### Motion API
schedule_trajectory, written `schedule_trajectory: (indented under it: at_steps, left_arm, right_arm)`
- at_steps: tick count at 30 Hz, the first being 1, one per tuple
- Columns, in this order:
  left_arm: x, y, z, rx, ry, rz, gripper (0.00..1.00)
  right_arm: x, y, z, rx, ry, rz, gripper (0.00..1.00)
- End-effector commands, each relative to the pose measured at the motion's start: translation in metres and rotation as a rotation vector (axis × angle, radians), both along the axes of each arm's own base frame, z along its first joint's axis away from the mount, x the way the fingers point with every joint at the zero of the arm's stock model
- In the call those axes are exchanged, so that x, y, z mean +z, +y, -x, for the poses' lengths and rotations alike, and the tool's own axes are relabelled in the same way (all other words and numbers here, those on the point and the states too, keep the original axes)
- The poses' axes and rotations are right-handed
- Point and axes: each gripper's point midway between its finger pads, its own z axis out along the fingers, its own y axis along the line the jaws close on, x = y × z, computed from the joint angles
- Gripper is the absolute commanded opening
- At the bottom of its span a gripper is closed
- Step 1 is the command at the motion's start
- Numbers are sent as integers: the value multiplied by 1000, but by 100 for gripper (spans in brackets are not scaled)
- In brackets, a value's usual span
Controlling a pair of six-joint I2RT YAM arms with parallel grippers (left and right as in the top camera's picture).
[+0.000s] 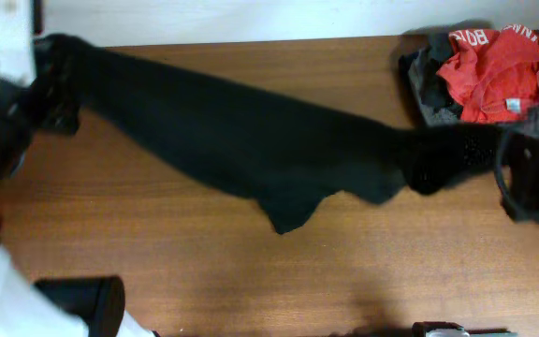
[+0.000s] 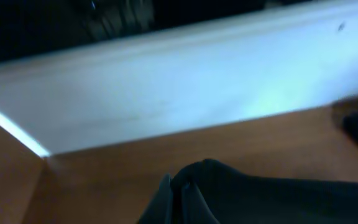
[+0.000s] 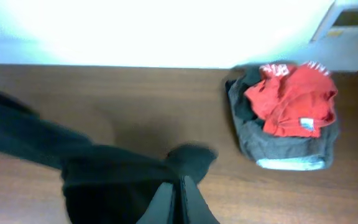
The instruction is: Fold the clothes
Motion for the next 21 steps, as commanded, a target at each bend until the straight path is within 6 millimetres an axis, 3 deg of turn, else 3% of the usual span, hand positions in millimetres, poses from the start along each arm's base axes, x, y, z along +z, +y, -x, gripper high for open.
schedule_trajectory:
  at_steps: [1,5,9,16,19,21]
  left_arm:
    - [15,4,23,29,-51,20,1]
    - [4,5,21,33,1,17,1]
    - [-33,8,-2,55,153,4,1]
    - [-111,27,-45,162,418,-41,1]
    - [-144,27,-64,165,500,-49,0]
    - [-177,27,-80,164,571,-54,1]
  right_arm:
    - [12,-8,25,-50,-63,20,4]
    - [18,-7,40,-52,-103,19,4]
    - [14,-7,35,-52,-83,19,4]
    - [-22,-10,-17,-45,94,16,4]
    - [-50,-11,-46,-40,208,13,4]
    - [-78,-12,-74,-34,315,14,4]
